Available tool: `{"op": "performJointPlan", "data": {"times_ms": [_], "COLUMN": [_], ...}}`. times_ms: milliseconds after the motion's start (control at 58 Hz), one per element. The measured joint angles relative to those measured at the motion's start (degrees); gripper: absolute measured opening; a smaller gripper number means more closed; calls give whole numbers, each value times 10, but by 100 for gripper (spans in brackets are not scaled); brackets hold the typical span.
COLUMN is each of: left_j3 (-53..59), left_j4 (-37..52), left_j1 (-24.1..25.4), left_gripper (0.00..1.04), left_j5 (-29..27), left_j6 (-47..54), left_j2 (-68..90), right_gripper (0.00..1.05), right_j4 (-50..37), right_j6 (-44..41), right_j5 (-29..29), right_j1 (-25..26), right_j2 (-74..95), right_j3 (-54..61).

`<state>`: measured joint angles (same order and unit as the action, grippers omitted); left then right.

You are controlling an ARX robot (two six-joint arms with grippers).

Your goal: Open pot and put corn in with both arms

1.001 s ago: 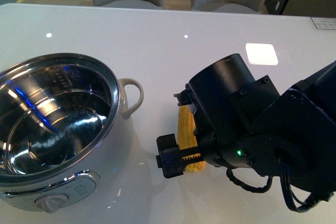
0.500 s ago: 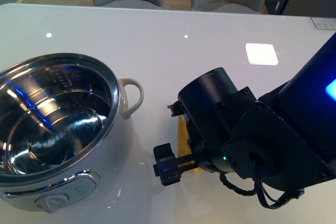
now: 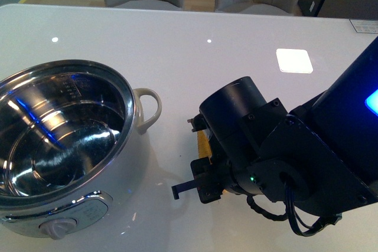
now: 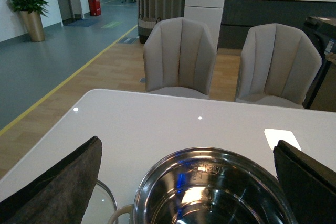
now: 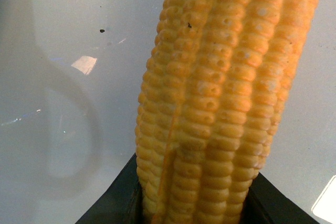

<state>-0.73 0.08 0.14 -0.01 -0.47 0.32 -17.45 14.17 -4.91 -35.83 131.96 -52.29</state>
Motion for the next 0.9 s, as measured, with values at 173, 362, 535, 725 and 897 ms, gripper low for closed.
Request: {"op": "performJointPlan", "data": {"times_ms": [173,362,535,725,897], "left_j3": [0,0,0,0,0], "left_j4": [0,0,0,0,0], "left_j1": [0,0,0,0,0], "left_gripper": [98,98,98,98,98], "left_j5": [0,0,0,0,0], "left_j6": [0,0,0,0,0], "left_j2": [0,0,0,0,0], "right_gripper": [29,27,26,26,25], "right_j4": [-9,-20,-2,20,37], "right_j6": [15,55,105,150,186], "right_j5": [15,43,70,113,144], "right_j1": [23,73,110,122,119], "right_j2": [-45,-126,-183,-210,-210], "right_j3": [31,57,58,38,9]}}
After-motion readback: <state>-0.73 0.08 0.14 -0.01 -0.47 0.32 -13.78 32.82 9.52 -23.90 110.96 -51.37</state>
